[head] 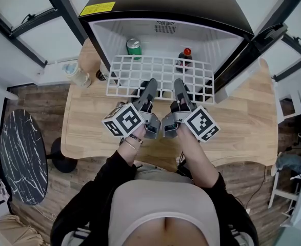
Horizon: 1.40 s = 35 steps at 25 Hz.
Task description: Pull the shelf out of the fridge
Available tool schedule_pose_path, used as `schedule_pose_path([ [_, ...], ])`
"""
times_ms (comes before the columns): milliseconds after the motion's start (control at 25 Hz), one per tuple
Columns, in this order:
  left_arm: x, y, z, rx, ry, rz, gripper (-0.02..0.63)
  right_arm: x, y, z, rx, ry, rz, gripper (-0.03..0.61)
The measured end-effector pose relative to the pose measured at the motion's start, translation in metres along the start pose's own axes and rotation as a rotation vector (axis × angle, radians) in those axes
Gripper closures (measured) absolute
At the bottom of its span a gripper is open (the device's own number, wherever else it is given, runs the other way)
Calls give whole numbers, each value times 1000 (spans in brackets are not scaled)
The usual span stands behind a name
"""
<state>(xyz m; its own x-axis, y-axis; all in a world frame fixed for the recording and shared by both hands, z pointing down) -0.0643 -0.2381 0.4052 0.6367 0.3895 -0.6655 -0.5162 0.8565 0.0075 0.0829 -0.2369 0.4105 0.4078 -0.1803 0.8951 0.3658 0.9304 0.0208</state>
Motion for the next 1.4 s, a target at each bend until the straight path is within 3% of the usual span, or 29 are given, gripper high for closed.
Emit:
schedule_pose_path([
  [1400,5,14,6,2,12,-9,503,-2,15,6,-11,-12,1,471],
])
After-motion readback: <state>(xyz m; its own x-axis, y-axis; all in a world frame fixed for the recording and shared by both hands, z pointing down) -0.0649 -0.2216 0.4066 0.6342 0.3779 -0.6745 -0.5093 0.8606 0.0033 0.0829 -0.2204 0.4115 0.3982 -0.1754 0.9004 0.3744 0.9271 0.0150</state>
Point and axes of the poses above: the fingertips, and each gripper's own axes: y backward along the fingers, x to its right, z out of its underside, the point moved 4 cm from there along y, backward along the fingers, and after that the axes turned 7 degrees about -y, right-handed, at the moved point
